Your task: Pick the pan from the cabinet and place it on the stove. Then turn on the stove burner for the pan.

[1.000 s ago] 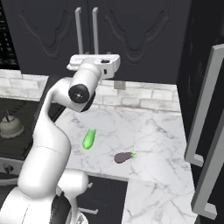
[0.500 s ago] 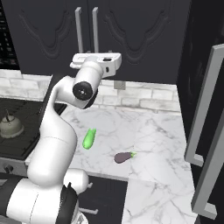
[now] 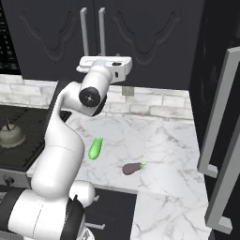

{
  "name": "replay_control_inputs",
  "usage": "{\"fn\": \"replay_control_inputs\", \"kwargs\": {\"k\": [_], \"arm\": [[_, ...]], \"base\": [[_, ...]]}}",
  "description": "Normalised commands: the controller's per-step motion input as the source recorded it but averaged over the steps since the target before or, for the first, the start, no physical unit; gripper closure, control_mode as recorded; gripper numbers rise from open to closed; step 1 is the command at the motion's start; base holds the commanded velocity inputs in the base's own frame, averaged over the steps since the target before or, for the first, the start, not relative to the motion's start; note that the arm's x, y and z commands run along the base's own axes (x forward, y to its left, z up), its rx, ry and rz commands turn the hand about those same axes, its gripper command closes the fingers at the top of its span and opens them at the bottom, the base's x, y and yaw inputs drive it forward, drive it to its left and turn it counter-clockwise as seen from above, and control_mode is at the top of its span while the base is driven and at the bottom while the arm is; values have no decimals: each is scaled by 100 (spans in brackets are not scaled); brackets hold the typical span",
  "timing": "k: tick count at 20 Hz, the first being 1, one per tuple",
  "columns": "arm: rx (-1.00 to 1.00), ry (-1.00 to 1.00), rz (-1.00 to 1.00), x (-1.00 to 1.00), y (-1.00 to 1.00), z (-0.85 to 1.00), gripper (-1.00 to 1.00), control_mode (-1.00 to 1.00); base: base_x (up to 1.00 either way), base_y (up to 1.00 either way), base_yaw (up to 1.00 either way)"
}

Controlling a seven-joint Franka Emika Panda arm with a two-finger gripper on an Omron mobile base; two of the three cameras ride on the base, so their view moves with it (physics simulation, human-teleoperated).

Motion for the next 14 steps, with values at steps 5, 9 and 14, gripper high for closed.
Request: {"fn": "replay_control_inputs", "kwargs": {"k": [5, 9, 14], "arm": [[0, 0, 0, 11, 12, -3, 100, -100], [-3, 1, 0, 6, 20, -2, 100, -100], [-2, 7, 1, 0, 8, 0, 100, -100]], "base": [[0, 0, 0], [0, 0, 0], [0, 0, 0]]}}
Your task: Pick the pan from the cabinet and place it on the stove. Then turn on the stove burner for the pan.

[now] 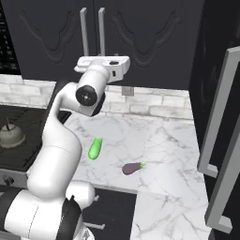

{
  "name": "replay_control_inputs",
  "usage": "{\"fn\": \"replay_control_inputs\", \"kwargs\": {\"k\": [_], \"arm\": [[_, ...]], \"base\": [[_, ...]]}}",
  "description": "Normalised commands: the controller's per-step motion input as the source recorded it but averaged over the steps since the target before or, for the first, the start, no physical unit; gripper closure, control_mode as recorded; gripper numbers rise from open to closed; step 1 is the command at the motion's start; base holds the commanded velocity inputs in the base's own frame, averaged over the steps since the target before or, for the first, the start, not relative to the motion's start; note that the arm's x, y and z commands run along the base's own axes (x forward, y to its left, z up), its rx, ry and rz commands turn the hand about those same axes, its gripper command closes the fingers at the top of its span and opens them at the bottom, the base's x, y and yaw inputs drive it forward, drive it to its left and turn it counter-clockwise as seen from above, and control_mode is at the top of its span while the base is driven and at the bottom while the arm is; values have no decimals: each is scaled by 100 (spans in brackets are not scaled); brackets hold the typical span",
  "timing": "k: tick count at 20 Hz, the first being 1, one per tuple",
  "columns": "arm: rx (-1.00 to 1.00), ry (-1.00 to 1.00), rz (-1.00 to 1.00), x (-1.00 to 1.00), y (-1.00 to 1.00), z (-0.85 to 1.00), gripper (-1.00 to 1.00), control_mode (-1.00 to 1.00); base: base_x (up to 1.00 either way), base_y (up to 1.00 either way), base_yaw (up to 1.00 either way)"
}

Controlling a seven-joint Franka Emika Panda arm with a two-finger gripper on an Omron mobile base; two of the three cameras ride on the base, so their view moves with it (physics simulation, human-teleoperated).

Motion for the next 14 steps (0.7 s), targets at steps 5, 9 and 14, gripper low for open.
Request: {"fn": "replay_control_inputs", "kwargs": {"k": [5, 9, 14], "arm": [[0, 11, 9, 0, 0, 0, 100, -100], [0, 13, 5, 0, 2, 0, 100, -100], [0, 9, 2, 0, 9, 0, 100, -100]], "base": [[0, 0, 0], [0, 0, 0], [0, 0, 0]]}}
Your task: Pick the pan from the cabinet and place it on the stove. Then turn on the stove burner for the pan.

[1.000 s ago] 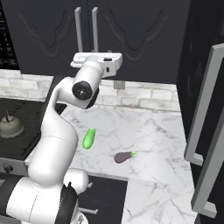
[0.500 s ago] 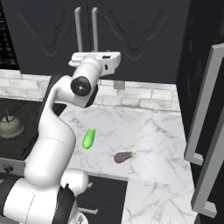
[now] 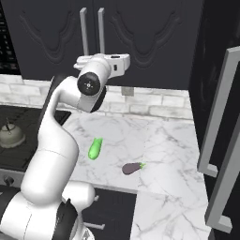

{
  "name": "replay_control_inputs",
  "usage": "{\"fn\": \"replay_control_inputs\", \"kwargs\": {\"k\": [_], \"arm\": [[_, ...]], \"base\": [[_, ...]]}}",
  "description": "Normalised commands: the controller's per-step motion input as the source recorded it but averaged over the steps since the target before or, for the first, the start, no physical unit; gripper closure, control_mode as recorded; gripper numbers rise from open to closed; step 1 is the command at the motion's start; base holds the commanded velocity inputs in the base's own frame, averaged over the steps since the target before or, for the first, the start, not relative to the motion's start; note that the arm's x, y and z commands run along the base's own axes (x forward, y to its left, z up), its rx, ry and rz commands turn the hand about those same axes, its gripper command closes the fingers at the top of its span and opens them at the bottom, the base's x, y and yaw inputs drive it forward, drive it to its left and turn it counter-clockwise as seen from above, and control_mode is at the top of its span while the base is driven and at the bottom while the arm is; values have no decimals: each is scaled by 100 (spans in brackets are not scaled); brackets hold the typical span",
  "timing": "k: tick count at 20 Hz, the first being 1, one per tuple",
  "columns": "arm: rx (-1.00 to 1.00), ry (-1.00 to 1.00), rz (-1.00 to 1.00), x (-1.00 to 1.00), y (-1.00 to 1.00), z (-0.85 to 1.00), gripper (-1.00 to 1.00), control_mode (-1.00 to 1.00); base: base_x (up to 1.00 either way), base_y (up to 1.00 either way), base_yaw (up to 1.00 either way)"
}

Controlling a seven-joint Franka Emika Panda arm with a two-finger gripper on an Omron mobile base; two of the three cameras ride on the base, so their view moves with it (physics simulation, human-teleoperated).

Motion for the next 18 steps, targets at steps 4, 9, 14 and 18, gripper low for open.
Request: {"fn": "replay_control_inputs", "kwargs": {"k": [4, 9, 14, 18], "arm": [[0, 4, 2, 0, 24, -7, 100, -100], [0, 2, 1, 0, 29, -7, 100, -100], [0, 3, 0, 0, 3, -2, 100, -100], [0, 2, 10, 0, 0, -9, 100, -100]], "base": [[0, 0, 0], [0, 0, 0], [0, 0, 0], [0, 0, 0]]}}
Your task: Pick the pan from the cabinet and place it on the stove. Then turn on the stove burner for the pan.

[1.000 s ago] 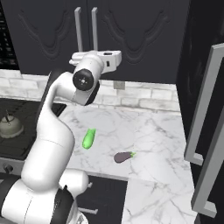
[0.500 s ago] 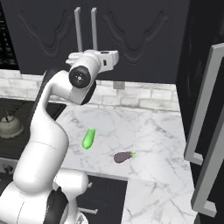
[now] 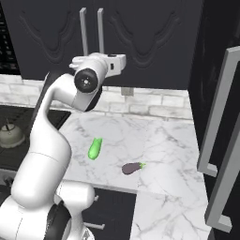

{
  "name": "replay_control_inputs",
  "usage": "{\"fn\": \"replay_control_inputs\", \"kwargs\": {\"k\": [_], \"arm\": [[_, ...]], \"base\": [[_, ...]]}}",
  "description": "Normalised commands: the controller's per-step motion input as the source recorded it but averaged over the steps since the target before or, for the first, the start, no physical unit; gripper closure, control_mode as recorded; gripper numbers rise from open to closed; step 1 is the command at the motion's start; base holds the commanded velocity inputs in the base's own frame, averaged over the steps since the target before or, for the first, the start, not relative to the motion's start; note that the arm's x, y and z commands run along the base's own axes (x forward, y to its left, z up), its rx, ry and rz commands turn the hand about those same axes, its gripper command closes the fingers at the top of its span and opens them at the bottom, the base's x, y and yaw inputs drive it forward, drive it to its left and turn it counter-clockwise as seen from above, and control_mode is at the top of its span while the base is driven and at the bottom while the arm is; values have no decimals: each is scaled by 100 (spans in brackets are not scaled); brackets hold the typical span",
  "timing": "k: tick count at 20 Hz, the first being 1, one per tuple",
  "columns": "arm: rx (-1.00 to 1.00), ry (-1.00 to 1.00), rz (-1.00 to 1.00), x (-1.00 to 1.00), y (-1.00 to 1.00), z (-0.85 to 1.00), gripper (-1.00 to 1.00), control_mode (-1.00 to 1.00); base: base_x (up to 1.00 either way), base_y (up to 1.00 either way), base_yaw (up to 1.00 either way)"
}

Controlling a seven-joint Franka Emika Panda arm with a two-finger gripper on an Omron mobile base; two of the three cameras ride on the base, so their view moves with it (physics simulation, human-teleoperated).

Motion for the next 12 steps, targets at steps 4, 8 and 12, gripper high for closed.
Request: {"fn": "replay_control_inputs", "kwargs": {"k": [4, 8, 12], "arm": [[0, 4, 15, -4, -2, -5, 100, -100], [0, 2, 14, -26, -6, -1, 100, -100], [0, 0, 9, -46, -12, 0, 100, -100]], "base": [[0, 0, 0], [0, 0, 0], [0, 0, 0]]}}
